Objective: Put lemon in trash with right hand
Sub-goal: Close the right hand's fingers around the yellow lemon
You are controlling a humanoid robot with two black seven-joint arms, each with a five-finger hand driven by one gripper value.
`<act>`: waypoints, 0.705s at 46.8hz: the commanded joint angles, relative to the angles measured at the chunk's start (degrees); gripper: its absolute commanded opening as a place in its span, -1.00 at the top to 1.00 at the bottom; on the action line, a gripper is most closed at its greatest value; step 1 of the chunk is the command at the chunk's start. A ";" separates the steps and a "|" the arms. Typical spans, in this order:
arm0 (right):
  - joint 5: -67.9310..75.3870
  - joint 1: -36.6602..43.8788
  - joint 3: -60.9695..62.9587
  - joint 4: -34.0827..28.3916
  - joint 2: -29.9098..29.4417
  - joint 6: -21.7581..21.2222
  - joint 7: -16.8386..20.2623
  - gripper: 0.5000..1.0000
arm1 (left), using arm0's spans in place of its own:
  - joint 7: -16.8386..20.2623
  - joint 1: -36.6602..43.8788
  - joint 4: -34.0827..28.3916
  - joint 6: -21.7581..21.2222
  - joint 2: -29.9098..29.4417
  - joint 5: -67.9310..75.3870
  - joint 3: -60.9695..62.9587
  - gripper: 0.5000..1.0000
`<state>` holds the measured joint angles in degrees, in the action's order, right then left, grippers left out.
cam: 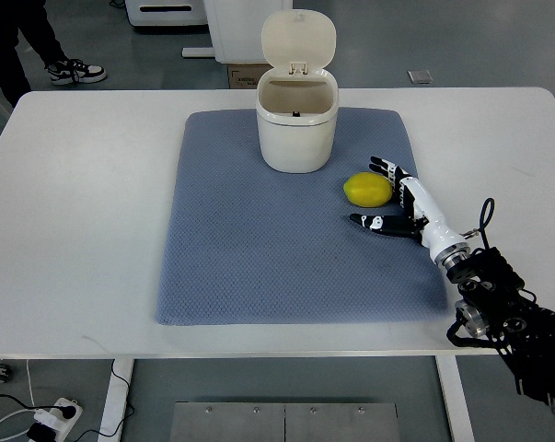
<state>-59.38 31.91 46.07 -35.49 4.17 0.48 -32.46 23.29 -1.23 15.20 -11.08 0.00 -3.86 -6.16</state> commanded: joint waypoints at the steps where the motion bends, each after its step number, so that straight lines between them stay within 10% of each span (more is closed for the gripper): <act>1: 0.05 0.08 -0.02 0.33 -0.04 0.23 -0.15 -0.58 | 0.00 0.00 0.00 0.01 0.00 0.00 0.00 -1.00; 15: 0.41 0.25 -0.02 0.59 -0.04 0.23 -0.15 0.16 | 0.00 0.00 0.00 0.01 0.00 0.00 0.00 -1.00; 23: 0.76 0.61 0.07 0.68 -0.04 0.14 -0.15 1.00 | 0.00 0.00 0.00 0.01 0.00 0.00 0.00 -1.00; 33: 4.09 1.75 0.68 0.51 -0.39 0.67 0.38 1.00 | 0.00 0.00 0.00 0.01 0.00 0.00 0.00 -1.00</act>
<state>-56.93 33.08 46.70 -34.87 3.92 0.91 -32.26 23.29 -1.24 15.20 -11.08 0.00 -3.86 -6.15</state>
